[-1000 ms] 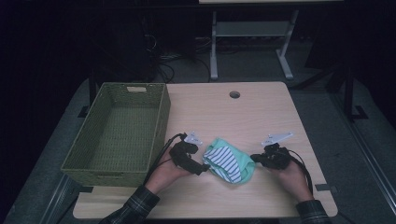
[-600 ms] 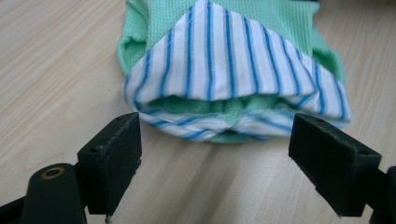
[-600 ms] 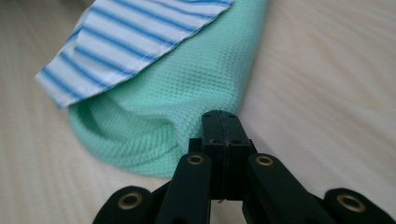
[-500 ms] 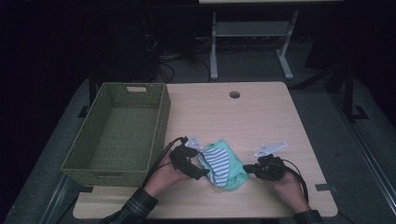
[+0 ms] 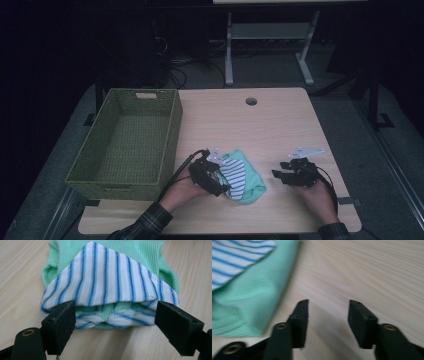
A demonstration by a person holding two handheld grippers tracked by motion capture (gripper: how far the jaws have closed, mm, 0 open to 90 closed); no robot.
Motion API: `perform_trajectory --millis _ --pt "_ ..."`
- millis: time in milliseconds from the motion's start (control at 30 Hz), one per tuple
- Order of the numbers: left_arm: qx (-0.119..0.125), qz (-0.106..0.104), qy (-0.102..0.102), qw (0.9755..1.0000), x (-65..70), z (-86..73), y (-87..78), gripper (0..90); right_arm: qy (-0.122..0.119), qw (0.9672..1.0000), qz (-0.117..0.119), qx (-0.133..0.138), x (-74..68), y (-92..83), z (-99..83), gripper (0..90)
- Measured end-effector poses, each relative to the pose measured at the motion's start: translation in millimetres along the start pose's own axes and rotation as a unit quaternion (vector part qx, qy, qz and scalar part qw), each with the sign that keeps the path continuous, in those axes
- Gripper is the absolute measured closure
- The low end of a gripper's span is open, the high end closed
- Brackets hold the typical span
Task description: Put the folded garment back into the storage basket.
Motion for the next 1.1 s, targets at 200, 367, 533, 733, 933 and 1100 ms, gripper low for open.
perform_trajectory --millis 200,367,533,733,933,1100 --pt "-0.019 0.0 0.014 0.9997 3.2 -2.0 12.3 15.7 0.013 0.9993 -0.035 0.007 23.8 2.3 -0.8 30.0" --pt "-0.036 0.003 0.022 0.9991 3.9 -4.9 21.5 15.7 0.016 0.9987 -0.048 0.006 32.3 6.7 -3.2 22.2" --pt "-0.042 0.007 0.027 0.9987 3.8 -5.5 25.7 16.1 0.009 0.9981 -0.059 0.015 33.1 10.1 -3.4 15.1" --pt "-0.05 0.012 0.039 0.998 3.0 -5.8 26.4 19.2 0.009 0.998 -0.057 0.027 33.8 11.7 -3.7 12.9" --pt "-0.048 0.018 0.04 0.9979 -1.4 -3.5 24.9 33.5 0.009 0.9979 -0.055 0.034 33.9 12.7 -3.4 12.2" --pt "-0.05 0.022 0.043 0.9976 -5.6 -0.5 24.7 50.1 0.009 0.9979 -0.055 0.034 34.0 12.7 -3.4 12.2"
Point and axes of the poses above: each handheld gripper's, and its own axes: y roughly forward along the jaws, z roughly out of its top, x roughly to its right, the point moved 9 cm from there along y, roughly forward along the jaws, and after that the axes turned 10 degrees about y, right-handed, at the moved point
